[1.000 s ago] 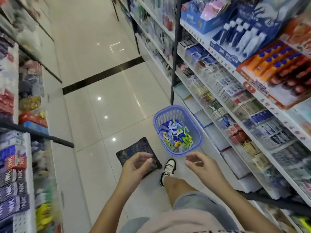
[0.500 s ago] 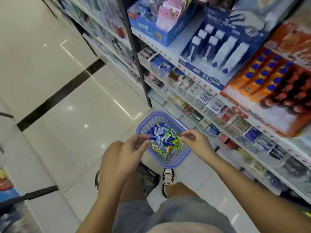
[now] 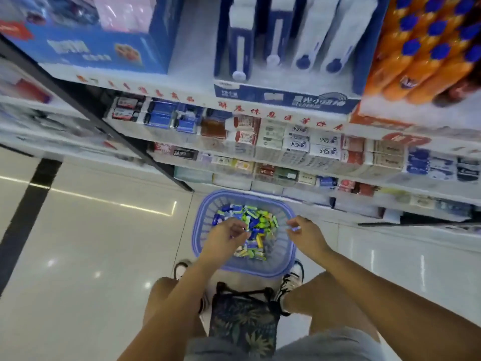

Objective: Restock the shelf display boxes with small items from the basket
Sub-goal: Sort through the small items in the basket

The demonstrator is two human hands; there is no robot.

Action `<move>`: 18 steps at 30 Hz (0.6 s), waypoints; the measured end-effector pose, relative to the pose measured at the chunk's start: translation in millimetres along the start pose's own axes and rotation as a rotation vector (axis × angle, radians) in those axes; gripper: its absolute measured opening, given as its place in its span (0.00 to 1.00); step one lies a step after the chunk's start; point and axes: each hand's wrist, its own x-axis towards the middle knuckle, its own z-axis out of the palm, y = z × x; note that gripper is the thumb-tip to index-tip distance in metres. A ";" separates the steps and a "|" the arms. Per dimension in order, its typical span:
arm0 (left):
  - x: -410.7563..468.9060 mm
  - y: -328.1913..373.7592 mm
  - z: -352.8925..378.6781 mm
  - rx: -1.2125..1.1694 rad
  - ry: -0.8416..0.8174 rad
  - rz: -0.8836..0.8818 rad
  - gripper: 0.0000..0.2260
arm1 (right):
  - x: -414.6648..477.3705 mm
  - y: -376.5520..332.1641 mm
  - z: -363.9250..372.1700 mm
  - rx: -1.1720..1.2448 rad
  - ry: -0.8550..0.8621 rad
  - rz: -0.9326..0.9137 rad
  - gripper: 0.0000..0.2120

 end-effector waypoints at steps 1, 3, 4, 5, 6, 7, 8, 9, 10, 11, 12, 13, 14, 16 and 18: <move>18.1 -16.4 0.8 0.044 -0.037 0.008 0.10 | 15.0 8.3 16.2 0.004 -0.006 0.041 0.15; 54.6 -51.6 6.2 0.094 -0.091 0.009 0.09 | 47.2 26.0 47.4 -0.029 -0.027 0.094 0.16; 72.7 -71.3 11.8 0.119 -0.119 0.003 0.09 | 63.8 35.5 63.0 -0.051 -0.034 0.112 0.16; 91.1 -91.8 19.1 0.161 -0.147 -0.001 0.09 | 80.0 44.9 78.1 -0.054 -0.035 0.127 0.16; 109.7 -112.2 27.7 0.220 -0.177 -0.001 0.09 | 95.4 54.1 92.8 -0.050 -0.036 0.138 0.15; 129.1 -133.8 38.5 0.289 -0.211 0.001 0.09 | 112.2 65.2 108.4 -0.065 -0.036 0.141 0.15; 147.5 -155.5 50.3 0.361 -0.248 0.001 0.09 | 128.2 75.8 123.8 -0.091 -0.049 0.144 0.15; 165.3 -176.9 63.1 0.434 -0.286 0.002 0.08 | 144.3 86.6 137.7 -0.125 -0.061 0.146 0.15; 183.8 -197.3 76.8 0.502 -0.325 0.014 0.09 | 160.9 97.8 150.1 -0.160 -0.062 0.149 0.15; 199.9 -217.6 90.6 0.556 -0.359 0.033 0.10 | 176.3 109.7 162.1 -0.171 -0.065 0.159 0.16; 213.2 -236.7 104.4 0.597 -0.384 0.053 0.11 | 190.2 121.7 174.4 -0.178 -0.077 0.168 0.17; 225.8 -253.9 117.4 0.629 -0.394 0.082 0.11 | 205.1 134.1 185.8 -0.187 -0.079 0.163 0.19; 236.9 -269.4 129.4 0.660 -0.406 0.119 0.11 | 217.1 143.9 194.7 -0.192 -0.082 0.164 0.20; 254.0 -298.2 152.9 0.705 -0.452 0.198 0.12 | 238.4 163.0 211.6 -0.194 -0.076 0.150 0.21; 267.0 -322.0 174.7 0.738 -0.506 0.283 0.15 | 256.5 181.1 227.0 -0.226 -0.043 0.148 0.22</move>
